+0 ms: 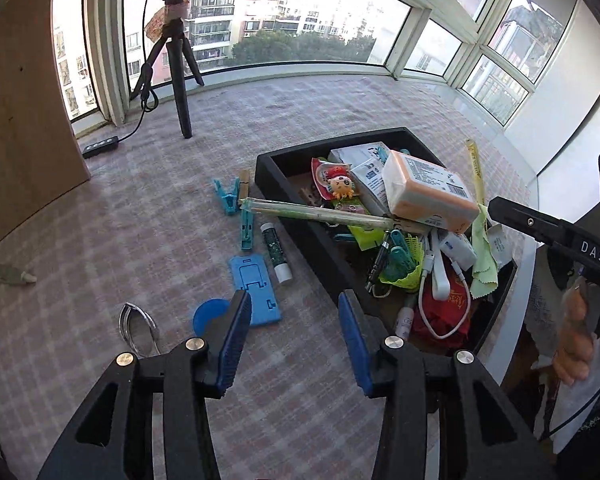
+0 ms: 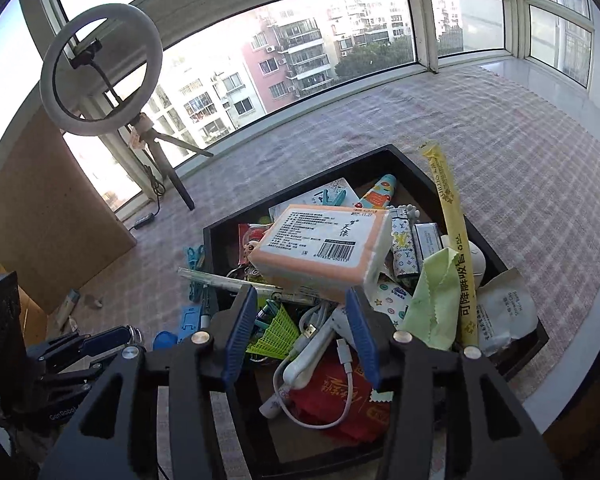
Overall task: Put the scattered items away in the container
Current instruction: 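Carry the cloth and cable over the black tray and open both tools, then grasp the blue round lid with the right tool while the left grasps the metal clip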
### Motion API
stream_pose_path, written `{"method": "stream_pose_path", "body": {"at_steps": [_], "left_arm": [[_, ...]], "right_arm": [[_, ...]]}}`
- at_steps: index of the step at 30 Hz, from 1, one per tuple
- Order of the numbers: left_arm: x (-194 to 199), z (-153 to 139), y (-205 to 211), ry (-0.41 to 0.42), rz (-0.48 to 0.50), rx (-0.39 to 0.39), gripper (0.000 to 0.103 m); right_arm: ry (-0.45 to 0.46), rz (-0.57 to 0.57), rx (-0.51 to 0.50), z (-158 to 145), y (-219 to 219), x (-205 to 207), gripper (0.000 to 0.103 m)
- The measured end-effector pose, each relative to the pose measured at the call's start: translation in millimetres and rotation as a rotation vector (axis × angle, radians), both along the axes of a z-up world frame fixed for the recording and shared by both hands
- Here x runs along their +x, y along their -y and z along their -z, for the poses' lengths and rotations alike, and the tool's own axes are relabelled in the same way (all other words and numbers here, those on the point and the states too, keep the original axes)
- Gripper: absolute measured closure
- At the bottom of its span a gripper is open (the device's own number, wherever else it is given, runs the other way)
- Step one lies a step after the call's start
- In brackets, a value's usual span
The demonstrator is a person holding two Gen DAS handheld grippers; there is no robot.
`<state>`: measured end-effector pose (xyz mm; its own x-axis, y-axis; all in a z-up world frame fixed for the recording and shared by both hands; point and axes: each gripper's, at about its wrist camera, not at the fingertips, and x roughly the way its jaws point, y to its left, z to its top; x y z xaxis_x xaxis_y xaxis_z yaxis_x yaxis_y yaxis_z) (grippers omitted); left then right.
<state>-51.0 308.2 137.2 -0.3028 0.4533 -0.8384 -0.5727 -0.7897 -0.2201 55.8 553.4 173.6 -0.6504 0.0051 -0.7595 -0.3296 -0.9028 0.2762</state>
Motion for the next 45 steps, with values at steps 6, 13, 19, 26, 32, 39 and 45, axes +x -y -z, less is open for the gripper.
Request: {"method": "stream_pose_path", "body": {"at_steps": [6,13,19,26,32,39,45], "left_arm": [[-19,34,76,0.064,-0.161,-0.046,0.061],[-33,75,118,0.143,-0.289,-0.065,0.061],[-42,91,123,0.205,-0.305,-0.039,0.061],[-69,96,116,0.204,-0.335,-0.054,0.061],[-82,112,114,0.252,-0.356,-0.068,0.073],[-89,116,105,0.249,-0.348,-0.083,0.087],[-92,117,104,0.24,-0.352,-0.104,0.094]], "right_arm": [[0.042,-0.23,0.024,17,75,-36,0.057],[0.165,-0.441,0.02,64,157,-78,0.057],[0.219,-0.595,0.121,97,206,-96,0.055],[0.238,-0.687,0.178,112,218,-110,0.05],[0.25,-0.726,0.201,121,223,-120,0.05],[0.285,-0.758,0.221,136,231,-128,0.05],[0.308,-0.786,0.281,150,241,-133,0.045]]}}
